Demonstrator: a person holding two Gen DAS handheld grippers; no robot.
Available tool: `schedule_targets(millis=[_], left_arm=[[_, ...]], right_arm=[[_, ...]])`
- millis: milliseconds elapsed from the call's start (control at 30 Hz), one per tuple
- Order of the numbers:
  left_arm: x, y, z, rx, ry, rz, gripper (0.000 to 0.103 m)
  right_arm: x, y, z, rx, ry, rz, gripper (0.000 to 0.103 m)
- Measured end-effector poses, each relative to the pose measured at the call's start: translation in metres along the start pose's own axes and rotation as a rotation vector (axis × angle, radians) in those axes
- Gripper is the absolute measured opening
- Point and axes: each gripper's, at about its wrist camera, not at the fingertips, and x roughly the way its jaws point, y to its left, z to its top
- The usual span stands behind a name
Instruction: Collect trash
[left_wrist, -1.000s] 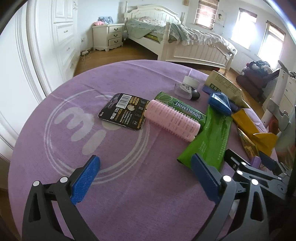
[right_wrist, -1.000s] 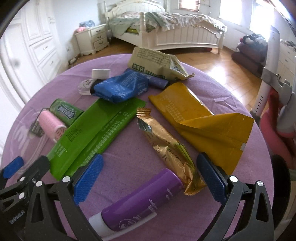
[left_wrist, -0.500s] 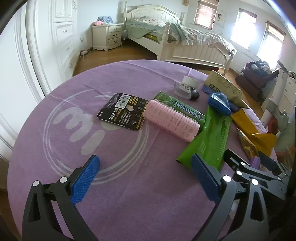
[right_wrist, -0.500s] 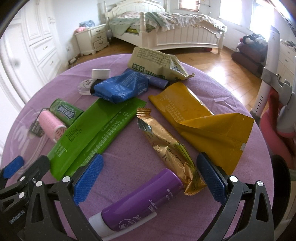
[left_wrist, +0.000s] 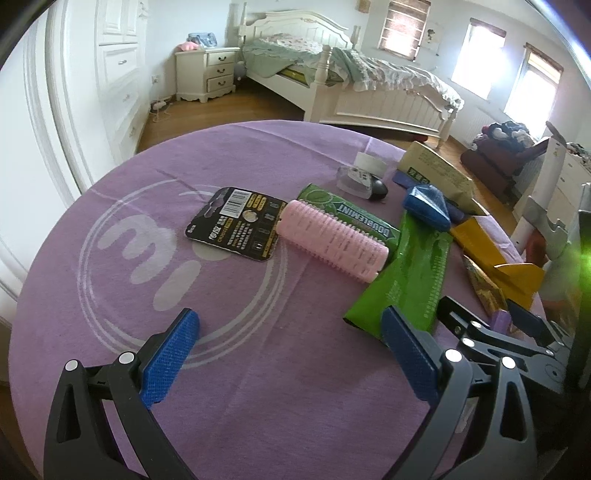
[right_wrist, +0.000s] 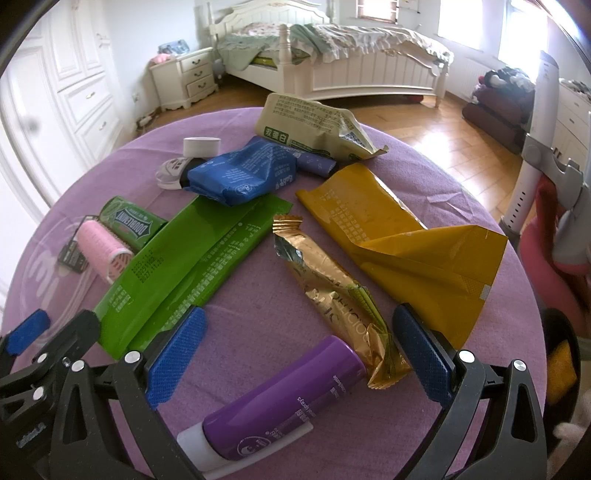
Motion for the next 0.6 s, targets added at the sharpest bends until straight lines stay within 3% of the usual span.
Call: schedule_targets(millis=[267,367,433,467,533,600], left_arm=[[0.002,0.002,0.003,-0.003,-0.006,-0.055,0.098],[-0.001,0.011,0.003,-0.037,-0.024,-0.137,0.098],[-0.003,0.018,0.004,-0.048,-0.018,-0.185,0.098],[-0.005,0.020,0.005,-0.039,-0.017,-0.185,0.098],[-0.010,0.024,0.009,-0.019,-0.027,-0.175,0.098],[-0.017,0.027,0.016,-0.004,-0.056,-0.192,0.098]], right_arm=[[0.000,0.000,0.000,-0.001,0.000,-0.001,0.099],[0.000,-0.001,-0.001,-0.001,0.004,0.002,0.099],[-0.004,-0.005,0.006,-0.035,0.123,0.059,0.099],[-0.016,-0.014,0.006,0.010,0.140,0.127,0.099],[-0.051,-0.026,0.013,0.034,0.055,0.238,0.099],[-0.111,-0.039,0.021,0.011,-0.159,0.330,0.099]])
